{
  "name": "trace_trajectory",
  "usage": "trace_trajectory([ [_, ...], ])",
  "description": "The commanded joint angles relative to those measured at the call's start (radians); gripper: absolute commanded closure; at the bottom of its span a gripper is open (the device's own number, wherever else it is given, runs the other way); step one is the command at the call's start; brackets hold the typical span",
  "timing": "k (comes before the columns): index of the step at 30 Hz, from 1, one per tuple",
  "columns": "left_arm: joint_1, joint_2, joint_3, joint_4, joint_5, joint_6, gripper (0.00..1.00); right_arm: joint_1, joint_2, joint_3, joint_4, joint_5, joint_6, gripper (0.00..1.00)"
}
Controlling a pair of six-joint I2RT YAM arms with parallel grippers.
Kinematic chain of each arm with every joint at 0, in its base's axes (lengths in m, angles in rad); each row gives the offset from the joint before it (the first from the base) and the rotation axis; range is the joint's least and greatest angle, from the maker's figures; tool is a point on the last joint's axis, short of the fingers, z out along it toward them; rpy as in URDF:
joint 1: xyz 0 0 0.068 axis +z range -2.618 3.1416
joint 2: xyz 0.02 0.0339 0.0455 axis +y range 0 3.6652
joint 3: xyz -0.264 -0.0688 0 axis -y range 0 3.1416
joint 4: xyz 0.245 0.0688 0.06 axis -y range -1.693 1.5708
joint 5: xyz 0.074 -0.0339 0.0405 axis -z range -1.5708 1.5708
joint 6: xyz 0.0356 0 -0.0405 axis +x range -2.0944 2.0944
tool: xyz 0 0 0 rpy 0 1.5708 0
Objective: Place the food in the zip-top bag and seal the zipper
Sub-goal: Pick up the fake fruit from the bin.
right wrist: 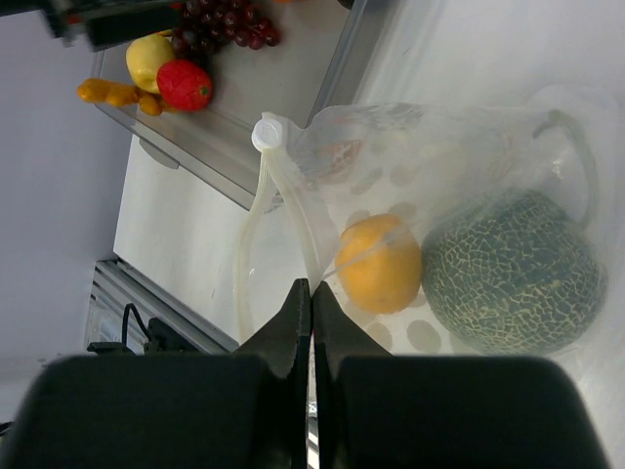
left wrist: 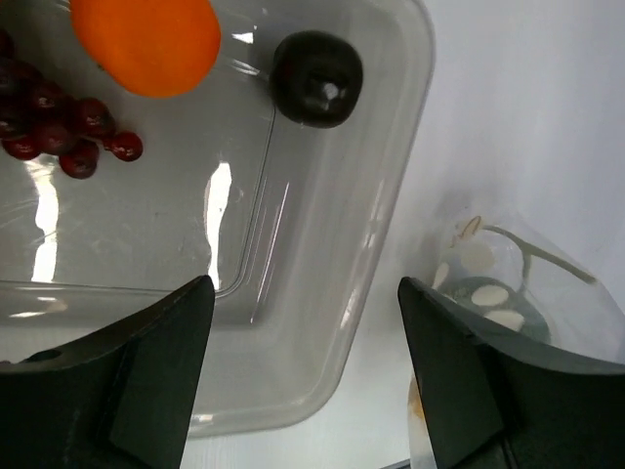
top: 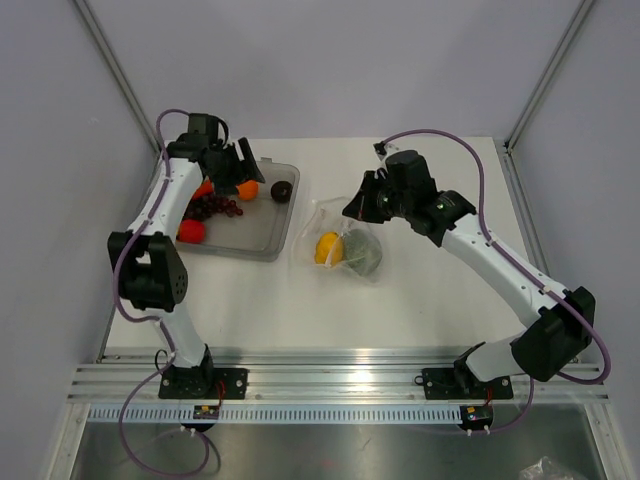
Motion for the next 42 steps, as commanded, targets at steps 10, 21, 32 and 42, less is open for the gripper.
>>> trace_trajectory([
  [10, -0.04, 0.41, 0.247, 0.133, 0.081, -0.19, 0.16, 0.02, 0.045, 0.078, 0.024, -0.033, -0.03, 1.0],
  [21, -0.054, 0.554, 0.319, 0.153, 0.038, -0.231, 0.15, 0.022, 0.081, 0.118, -0.004, -0.028, -0.022, 1.0],
  [32, -0.088, 0.61, 0.385, 0.125, -0.019, -0.216, 0.32, 0.026, 0.082, 0.133, -0.013, -0.022, -0.018, 1.0],
  [42, -0.088, 0.323, 0.19, 0.154, -0.108, -0.146, 0.53, 0.042, 0.081, 0.122, 0.004, -0.022, -0.004, 1.0],
])
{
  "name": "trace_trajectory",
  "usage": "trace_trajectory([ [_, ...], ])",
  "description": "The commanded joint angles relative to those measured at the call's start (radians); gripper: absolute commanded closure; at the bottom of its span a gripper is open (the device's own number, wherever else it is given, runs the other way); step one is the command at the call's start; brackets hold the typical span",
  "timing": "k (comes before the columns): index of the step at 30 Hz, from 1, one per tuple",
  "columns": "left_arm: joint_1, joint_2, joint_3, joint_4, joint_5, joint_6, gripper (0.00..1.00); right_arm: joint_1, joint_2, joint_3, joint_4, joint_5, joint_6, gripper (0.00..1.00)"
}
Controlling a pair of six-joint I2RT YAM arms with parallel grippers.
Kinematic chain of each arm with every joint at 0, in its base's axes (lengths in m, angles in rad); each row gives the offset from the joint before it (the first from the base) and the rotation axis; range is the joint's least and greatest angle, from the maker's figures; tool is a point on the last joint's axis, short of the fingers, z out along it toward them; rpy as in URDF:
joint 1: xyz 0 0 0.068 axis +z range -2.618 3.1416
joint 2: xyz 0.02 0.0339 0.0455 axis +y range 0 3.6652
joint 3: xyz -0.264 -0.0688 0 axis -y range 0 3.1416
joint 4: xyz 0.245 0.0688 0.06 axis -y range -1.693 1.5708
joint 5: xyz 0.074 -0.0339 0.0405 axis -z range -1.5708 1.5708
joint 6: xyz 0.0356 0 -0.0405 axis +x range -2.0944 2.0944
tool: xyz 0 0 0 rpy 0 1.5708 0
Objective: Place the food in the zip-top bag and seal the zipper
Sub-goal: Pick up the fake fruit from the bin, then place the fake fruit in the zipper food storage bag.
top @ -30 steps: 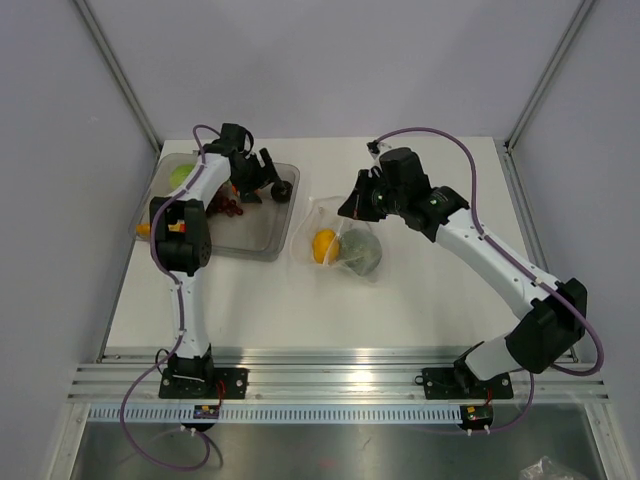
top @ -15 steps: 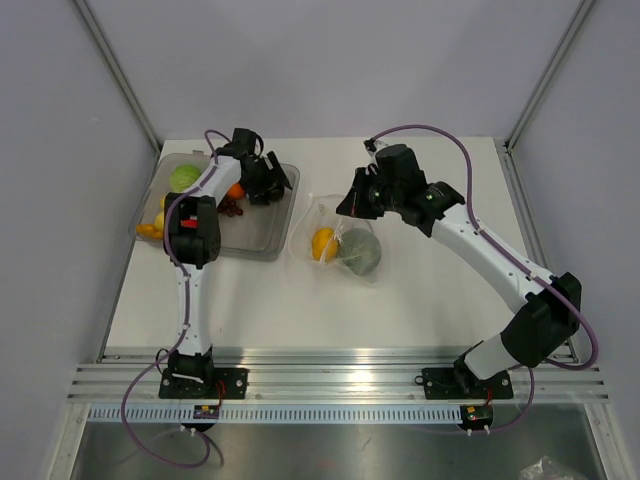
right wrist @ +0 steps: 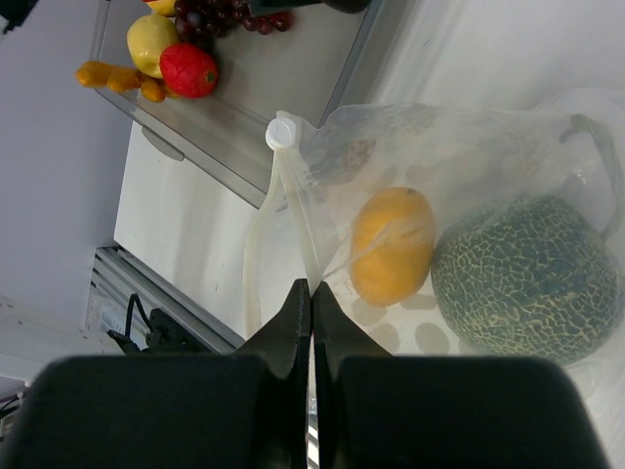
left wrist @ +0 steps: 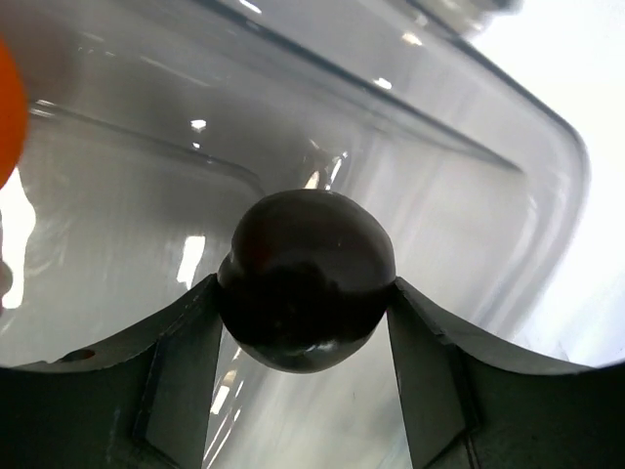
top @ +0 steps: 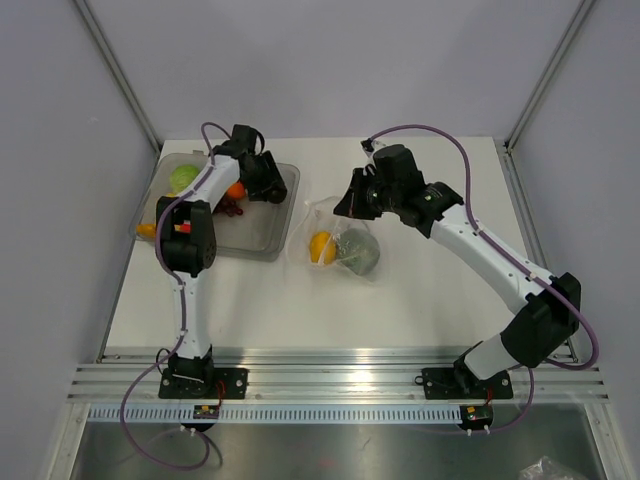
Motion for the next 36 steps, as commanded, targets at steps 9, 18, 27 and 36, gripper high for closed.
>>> trace_trajectory([
  [9, -0.002, -0.456, -0.181, 0.012, 0.07, 0.131, 0.6, 0.039, 0.078, 0.112, 0.059, -0.05, 0.024, 1.0],
  [18, -0.065, -0.783, -0.354, -0.083, 0.24, 0.249, 0.69, 0.041, 0.105, 0.15, 0.085, -0.058, 0.042, 1.0],
  [27, -0.233, -0.87, -0.471, -0.068, 0.32, 0.217, 0.68, 0.039, 0.078, 0.126, 0.087, -0.049, 0.061, 1.0],
  [36, -0.266, -0.847, -0.561, 0.042, 0.338, 0.147, 0.68, 0.047, 0.006, 0.055, 0.131, -0.049, 0.1, 1.0],
])
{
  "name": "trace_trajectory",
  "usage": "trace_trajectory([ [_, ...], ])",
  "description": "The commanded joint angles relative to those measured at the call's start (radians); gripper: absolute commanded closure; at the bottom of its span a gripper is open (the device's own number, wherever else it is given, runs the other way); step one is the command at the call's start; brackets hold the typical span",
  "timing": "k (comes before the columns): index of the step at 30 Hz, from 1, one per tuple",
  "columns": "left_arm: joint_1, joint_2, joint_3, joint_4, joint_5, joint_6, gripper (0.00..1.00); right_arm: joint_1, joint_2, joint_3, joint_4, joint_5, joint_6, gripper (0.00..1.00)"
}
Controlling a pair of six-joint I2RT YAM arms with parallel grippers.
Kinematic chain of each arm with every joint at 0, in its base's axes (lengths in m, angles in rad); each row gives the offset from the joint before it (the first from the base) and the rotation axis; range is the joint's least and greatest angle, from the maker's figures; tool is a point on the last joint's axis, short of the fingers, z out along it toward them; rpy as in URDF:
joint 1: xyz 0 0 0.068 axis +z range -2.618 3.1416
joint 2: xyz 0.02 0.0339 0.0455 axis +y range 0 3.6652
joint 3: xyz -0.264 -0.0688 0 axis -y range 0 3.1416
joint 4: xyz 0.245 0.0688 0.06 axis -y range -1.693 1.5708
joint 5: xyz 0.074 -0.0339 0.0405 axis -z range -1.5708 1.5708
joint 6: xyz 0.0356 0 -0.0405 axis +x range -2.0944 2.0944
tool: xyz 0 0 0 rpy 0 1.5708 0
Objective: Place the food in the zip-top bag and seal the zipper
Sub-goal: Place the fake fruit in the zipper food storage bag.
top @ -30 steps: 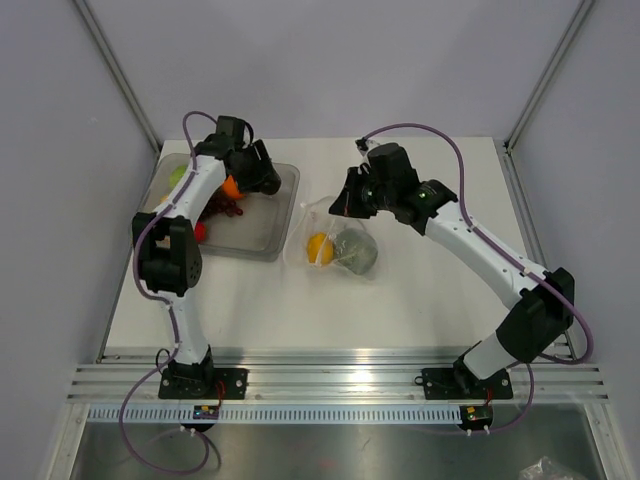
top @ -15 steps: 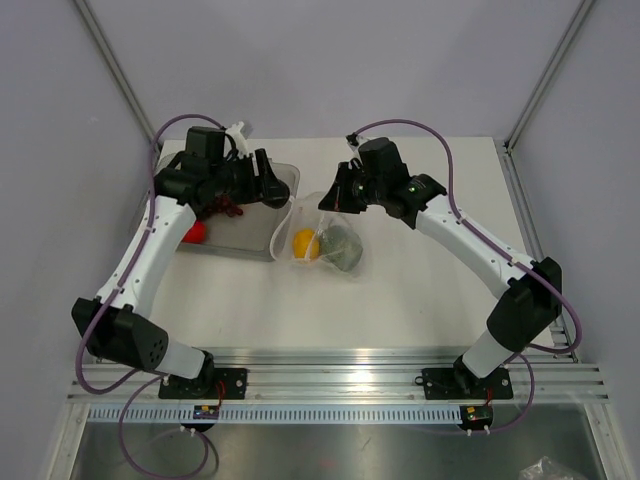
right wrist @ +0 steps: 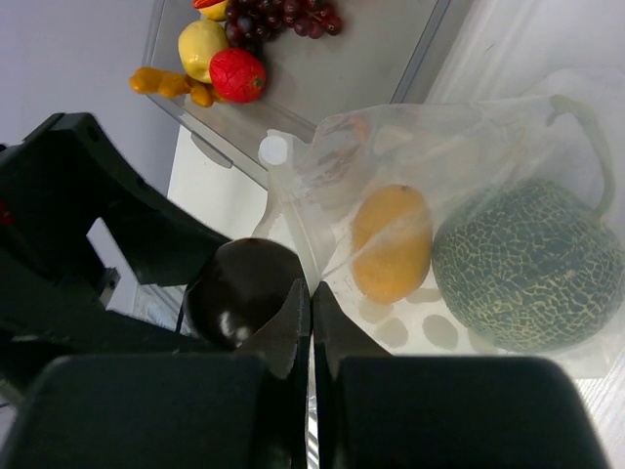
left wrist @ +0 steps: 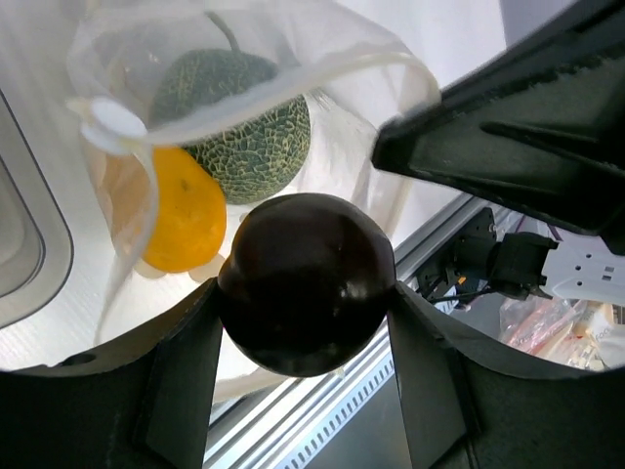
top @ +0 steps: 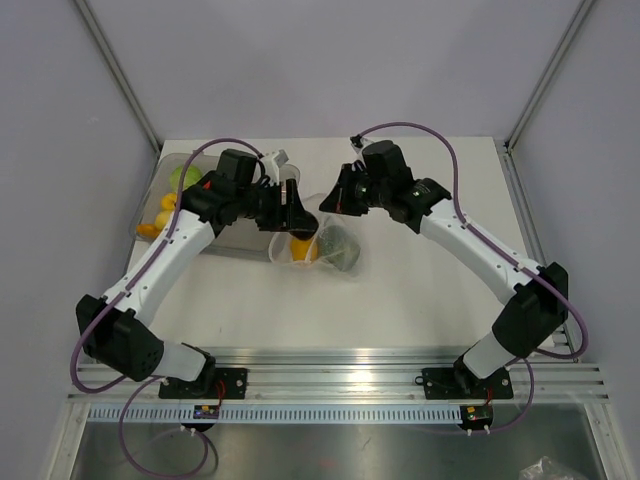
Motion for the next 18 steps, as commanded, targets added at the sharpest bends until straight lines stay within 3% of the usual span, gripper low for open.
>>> trace_trajectory([
  [1, -0.007, 0.015, -0.039, 0.124, 0.024, -0.05, 0.68, 0.019, -0.08, -0.016, 0.083, -0.002, 0.029, 1.0],
  [11, -0.017, 0.09, -0.017, 0.226, -0.055, -0.115, 0.64, 0.029, -0.159, -0.143, 0.191, -0.042, 0.104, 1.0],
  [13, -0.022, 0.116, -0.01, 0.224, -0.065, -0.119, 0.34, 0.03, -0.166, -0.149, 0.204, -0.048, 0.11, 1.0],
  [16, -0.037, 0.119, 0.001, 0.198, -0.063, -0.106, 0.06, 0.03, -0.178, -0.166, 0.211, -0.045, 0.115, 1.0],
  [18, -0.047, 0.099, -0.001, 0.185, -0.054, -0.087, 0.01, 0.03, -0.186, -0.18, 0.215, -0.038, 0.116, 1.0],
])
